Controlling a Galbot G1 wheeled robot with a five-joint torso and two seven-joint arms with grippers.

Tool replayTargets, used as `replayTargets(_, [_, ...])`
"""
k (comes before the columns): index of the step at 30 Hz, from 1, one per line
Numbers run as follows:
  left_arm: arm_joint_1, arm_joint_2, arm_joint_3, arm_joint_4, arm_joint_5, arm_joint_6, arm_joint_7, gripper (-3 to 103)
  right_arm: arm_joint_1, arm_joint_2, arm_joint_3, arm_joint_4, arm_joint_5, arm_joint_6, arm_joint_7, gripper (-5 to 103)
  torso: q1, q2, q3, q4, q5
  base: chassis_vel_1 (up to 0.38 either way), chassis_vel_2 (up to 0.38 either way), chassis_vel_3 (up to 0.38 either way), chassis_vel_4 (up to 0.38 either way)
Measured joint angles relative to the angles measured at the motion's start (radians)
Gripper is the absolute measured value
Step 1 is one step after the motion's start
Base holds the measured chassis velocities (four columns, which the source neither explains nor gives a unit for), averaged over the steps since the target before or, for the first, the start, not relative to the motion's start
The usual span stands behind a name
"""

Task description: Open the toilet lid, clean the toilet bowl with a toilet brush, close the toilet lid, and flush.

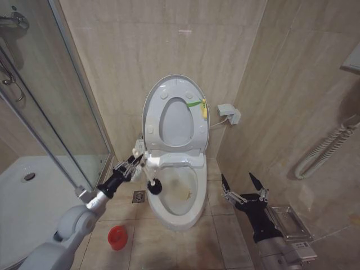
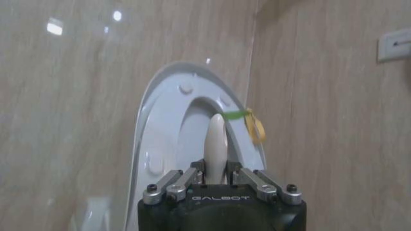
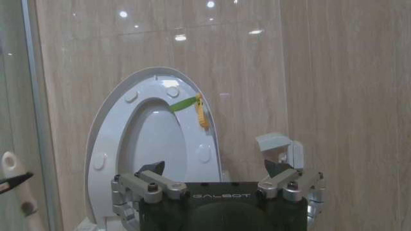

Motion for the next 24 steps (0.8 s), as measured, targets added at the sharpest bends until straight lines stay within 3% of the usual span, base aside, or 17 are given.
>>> replayTargets(2, [-0.048, -0.014, 0.041, 0.033, -0.024, -0.032, 0.012, 21, 0.0, 0.0, 0.0, 0.0, 0.0, 0.0, 0.0, 100, 0.0, 0.0, 0.0, 0.0, 0.0, 0.0, 0.0, 0.0, 0.0])
replayTargets(7, [-0.125, -0.038, 0.119, 0.092, -0.045, -0.052, 0.022, 21, 0.0, 0.0, 0.0, 0.0, 0.0, 0.0, 0.0, 100, 0.0, 0.0, 0.0, -0.0001, 0.0004, 0.0, 0.0, 0.0, 0.0])
replayTargets(12, [-0.209, -0.082, 0.236, 0.225, -0.042, -0.069, 0.028, 21, 0.0, 0.0, 0.0, 0.0, 0.0, 0.0, 0.0, 100, 0.0, 0.0, 0.0, 0.0001, 0.0002, 0.0, 0.0, 0.0, 0.0])
replayTargets(15, [-0.27, -0.14, 0.306, 0.366, -0.018, -0.105, 0.028, 21, 0.0, 0.0, 0.0, 0.0, 0.0, 0.0, 0.0, 100, 0.0, 0.0, 0.0, 0.0, 0.0002, 0.0, 0.0, 0.0, 0.0])
replayTargets(24, [-0.374, -0.237, 0.395, 0.559, 0.042, -0.135, 0.027, 21, 0.0, 0.0, 0.0, 0.0, 0.0, 0.0, 0.0, 100, 0.0, 0.0, 0.0, -0.0002, 0.0003, 0.0, 0.0, 0.0, 0.0])
